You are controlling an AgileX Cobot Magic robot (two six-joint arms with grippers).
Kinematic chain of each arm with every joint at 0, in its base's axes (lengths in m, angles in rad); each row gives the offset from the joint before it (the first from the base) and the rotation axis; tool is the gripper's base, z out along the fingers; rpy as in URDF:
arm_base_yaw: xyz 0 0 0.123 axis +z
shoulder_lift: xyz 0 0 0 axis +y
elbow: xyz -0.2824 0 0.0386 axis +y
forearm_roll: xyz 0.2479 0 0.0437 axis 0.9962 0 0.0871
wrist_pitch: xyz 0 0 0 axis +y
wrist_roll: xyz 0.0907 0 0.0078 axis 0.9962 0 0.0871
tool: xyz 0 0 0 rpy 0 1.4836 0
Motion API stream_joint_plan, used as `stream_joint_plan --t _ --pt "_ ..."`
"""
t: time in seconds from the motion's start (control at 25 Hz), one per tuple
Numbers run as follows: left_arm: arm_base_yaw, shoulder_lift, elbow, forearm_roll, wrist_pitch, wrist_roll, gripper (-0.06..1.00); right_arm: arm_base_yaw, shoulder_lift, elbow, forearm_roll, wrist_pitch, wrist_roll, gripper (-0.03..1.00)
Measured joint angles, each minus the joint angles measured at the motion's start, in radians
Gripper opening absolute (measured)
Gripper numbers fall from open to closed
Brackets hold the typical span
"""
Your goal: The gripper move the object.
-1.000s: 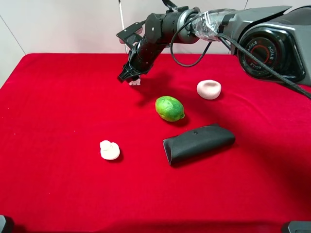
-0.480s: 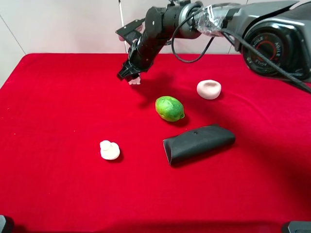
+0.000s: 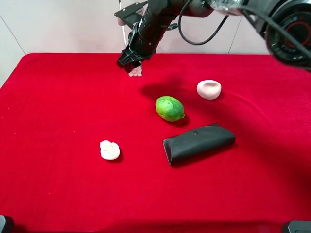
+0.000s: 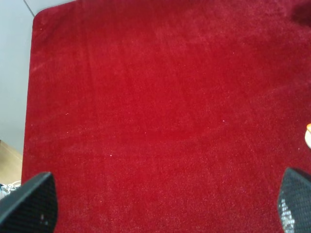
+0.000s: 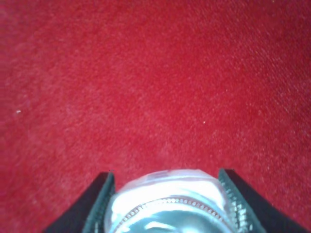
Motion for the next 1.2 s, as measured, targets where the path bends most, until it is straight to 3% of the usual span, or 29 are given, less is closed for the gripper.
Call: stream_joint_plan --t 0.48,1.2 --pt "0.000 0.000 0.000 0.000 0.000 0.000 0.88 -0.020 -0.301 0.426 0.000 -0.141 0.011 0.36" --pt "0.000 0.000 0.000 0.000 0.000 0.000 0.88 -0.223 -0.759 1.041 -0.031 -0.276 0.110 0.36"
